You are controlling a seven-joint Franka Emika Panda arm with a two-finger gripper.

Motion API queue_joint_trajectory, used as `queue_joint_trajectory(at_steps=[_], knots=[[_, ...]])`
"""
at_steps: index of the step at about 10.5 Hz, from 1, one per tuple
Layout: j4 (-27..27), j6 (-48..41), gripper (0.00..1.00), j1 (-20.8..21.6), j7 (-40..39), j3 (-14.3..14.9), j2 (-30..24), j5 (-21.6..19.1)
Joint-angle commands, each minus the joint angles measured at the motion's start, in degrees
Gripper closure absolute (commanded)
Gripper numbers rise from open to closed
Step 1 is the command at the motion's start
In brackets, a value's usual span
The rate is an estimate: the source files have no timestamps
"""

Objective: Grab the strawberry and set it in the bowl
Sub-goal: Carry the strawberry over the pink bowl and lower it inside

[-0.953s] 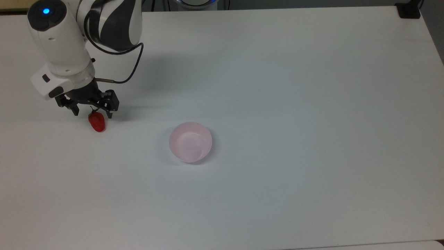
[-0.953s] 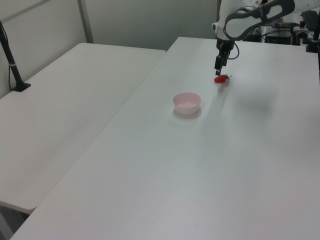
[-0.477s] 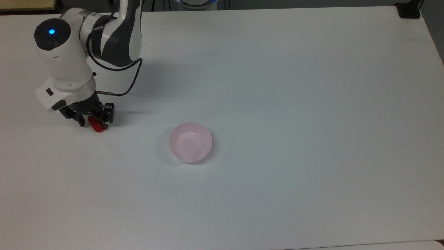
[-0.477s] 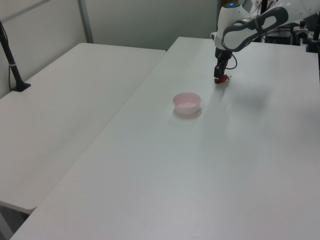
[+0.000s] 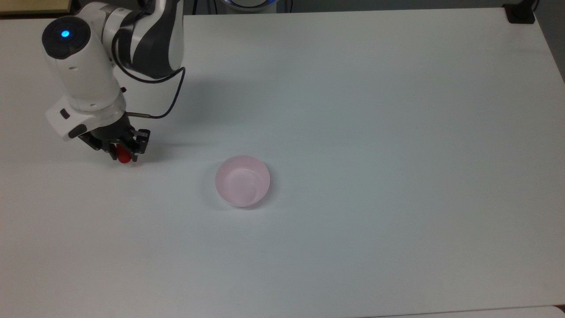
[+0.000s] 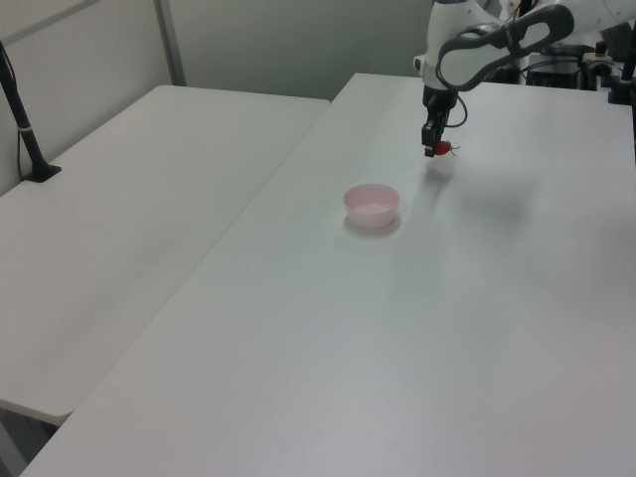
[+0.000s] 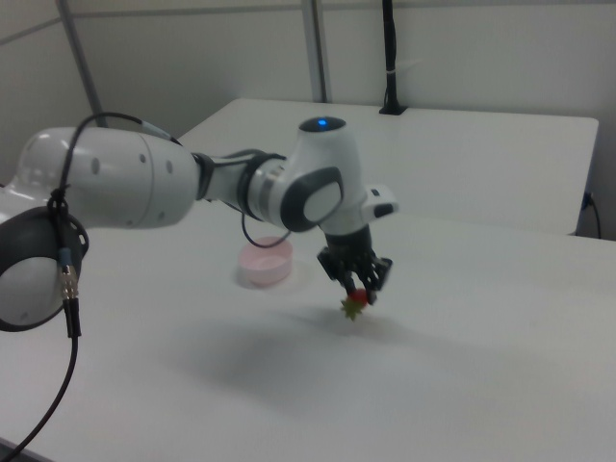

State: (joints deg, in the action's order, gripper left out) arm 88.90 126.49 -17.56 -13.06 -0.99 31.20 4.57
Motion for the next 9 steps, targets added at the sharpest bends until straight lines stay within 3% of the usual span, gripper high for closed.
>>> queue_joint_trajectory(at_steps=[1, 3, 6, 8, 9], knots=[[-1.4, -3.1, 0.83, 7.0, 11.4, 0.0, -2.8, -0.6], [-3.1, -2.8, 0.82, 12.4, 21.5, 0.0, -2.7, -0.5], [-3.1, 0.3, 0.77, 18.2, 30.7, 0.0, -1.9, -0.3], [-2.9, 4.2, 0.64, 19.7, 33.3, 0.1, -0.3, -0.2], [-2.9, 3.9, 0.01, 19.6, 33.1, 0.0, -0.8, -0.4]])
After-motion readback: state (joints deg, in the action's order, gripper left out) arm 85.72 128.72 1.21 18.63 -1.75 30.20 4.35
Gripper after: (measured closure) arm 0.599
